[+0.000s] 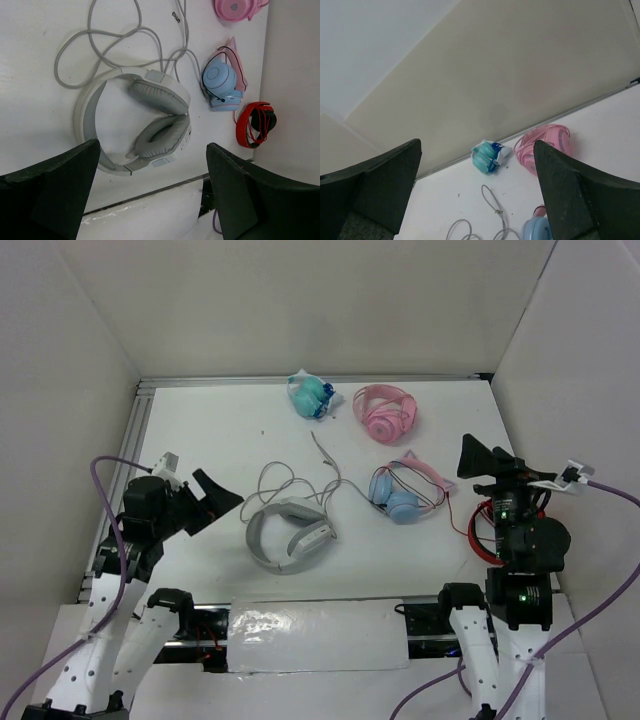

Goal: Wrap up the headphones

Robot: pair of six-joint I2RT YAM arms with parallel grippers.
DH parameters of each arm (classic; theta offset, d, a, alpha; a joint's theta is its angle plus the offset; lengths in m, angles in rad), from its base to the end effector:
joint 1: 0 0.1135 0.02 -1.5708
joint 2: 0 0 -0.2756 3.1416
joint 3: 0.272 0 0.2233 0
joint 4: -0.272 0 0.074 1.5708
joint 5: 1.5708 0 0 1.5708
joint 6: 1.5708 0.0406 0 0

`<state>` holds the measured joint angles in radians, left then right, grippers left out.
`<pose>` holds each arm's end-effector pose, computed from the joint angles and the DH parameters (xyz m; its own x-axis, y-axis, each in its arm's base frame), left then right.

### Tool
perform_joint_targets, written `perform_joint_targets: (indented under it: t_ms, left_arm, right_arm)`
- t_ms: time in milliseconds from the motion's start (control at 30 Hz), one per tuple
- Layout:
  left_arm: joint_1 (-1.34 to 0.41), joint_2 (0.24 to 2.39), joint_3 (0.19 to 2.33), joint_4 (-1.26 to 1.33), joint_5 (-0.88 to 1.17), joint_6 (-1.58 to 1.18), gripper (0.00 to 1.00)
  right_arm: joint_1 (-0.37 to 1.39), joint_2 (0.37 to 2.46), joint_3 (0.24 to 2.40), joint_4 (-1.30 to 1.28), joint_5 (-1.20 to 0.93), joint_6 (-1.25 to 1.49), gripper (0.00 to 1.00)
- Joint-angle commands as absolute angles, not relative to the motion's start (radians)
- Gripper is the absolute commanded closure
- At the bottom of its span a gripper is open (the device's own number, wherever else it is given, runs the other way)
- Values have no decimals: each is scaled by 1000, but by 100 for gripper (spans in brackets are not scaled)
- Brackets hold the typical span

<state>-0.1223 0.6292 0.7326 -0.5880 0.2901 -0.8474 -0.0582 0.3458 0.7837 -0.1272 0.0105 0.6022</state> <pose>0.1026 -0.0243 0.3050 -0.5820 -0.6521 -0.4858 -0.1029 0.6517 -0.7515 0.0391 -0.0027 0.3875 0.2901 0.5505 -0.7828 -0.1167 0.8322 0.5420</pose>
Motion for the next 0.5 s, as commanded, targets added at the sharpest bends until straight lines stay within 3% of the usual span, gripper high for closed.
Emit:
perform_joint_targets:
  t_ms: [0, 267, 367, 467]
  left_arm:
    - [-121, 574, 747, -644, 278, -899, 1]
    - [-124, 630, 684, -788, 293, -974, 1]
    - [-178, 638, 603, -732, 294, -1012, 1]
    - [-219, 675, 543, -663, 270, -1038, 1]
  right_arm:
    - [-52, 363, 863, -221, -3, 594, 0]
    - [-52, 563, 1009, -432, 146, 670, 0]
    - [-51, 630, 1023, -472, 228, 710, 0]
    - [-46, 664, 1017, -445, 167, 641, 0]
